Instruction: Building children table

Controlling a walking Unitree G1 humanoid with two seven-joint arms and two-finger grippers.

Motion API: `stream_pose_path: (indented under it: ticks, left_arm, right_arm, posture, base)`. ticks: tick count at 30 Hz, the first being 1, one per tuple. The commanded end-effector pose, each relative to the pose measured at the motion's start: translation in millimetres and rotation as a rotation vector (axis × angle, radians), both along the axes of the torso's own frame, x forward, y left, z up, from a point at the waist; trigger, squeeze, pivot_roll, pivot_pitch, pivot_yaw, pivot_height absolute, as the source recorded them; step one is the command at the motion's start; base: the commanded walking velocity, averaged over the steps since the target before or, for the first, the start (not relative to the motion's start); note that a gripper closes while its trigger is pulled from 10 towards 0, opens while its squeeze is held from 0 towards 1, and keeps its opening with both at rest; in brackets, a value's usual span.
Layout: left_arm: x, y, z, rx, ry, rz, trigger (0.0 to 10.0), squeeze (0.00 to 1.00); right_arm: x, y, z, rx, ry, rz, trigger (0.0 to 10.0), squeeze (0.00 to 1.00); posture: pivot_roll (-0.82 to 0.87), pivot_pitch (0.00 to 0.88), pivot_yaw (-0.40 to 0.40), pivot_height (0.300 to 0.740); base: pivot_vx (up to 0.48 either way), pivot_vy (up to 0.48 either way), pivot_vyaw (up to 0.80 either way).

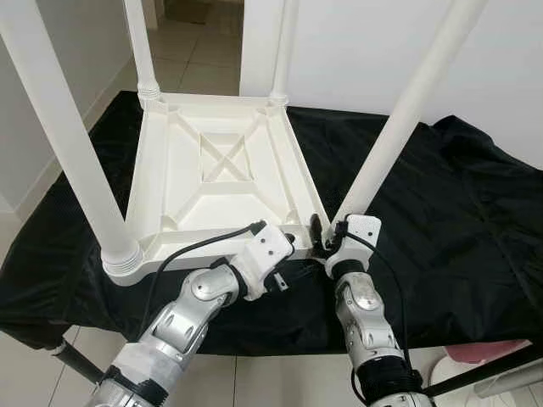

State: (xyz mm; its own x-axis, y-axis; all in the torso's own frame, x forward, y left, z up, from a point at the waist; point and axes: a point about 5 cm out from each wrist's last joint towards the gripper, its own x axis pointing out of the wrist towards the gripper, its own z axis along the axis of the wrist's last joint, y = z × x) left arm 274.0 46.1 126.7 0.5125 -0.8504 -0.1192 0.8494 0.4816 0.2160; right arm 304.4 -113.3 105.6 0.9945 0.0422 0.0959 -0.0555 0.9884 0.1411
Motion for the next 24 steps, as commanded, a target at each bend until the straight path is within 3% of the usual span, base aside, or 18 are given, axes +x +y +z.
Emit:
stream_pose_path:
  ticks: [1,7,13,14,15,16,24]
  left_arm:
    - [-5.0,-3.9,-2,0.013,0.004,-0.048,10.0,0.00]
    - [-4.8,-4.7,-2,0.013,0.004,-0.049,10.0,0.00]
    - [-5.1,-4.6,-2,0.012,0.003,-0.046,10.0,0.00]
    - [-5.6,-4.3,-3,0.011,0.004,-0.046,10.0,0.00]
    - [-5.6,-4.3,-3,0.011,0.004,-0.046,10.0,0.00]
    - [-5.6,-4.5,-3,0.011,0.005,-0.046,10.0,0.00]
    - [-4.0,-4.8,-1,0.006,0.002,-0.045,10.0,0.00]
  right_arm:
    - [-3.0,-4.7,-1,-0.006,0.001,-0.015,10.0,1.00]
    - [-8.4,-12.1,-2,-0.014,-0.011,-0.018,10.0,1.00]
    - [-16.2,-25.9,-6,-0.048,-0.049,0.100,10.0,1.00]
    - [-17.8,-33.1,-7,-0.078,-0.061,0.156,10.0,0.06]
    - [-17.8,-33.1,-7,-0.078,-0.061,0.156,10.0,0.06]
    - [-17.7,-40.0,-7,-0.103,-0.066,0.198,10.0,0.00]
    - [-14.5,-52.0,-4,-0.131,-0.063,0.300,10.0,0.00]
  posture:
    - [0.02,0.000,-0.105,0.740]
    - [0.02,0.000,-0.106,0.740]
    - [0.02,0.000,-0.109,0.740]
    - [0.02,0.000,-0.108,0.740]
    - [0.02,0.000,-0.108,0.740]
    - [0.02,0.000,-0.108,0.740]
    - [0.02,0.000,-0.106,0.740]
  base:
    - [0.000,0.000,0.00]
    - [0.000,0.000,0.00]
    - [0.000,0.000,0.00]
    - [0.000,0.000,0.00]
    - [0.000,0.000,0.00]
    - [0.000,0.000,0.00]
    - [0.000,0.000,0.00]
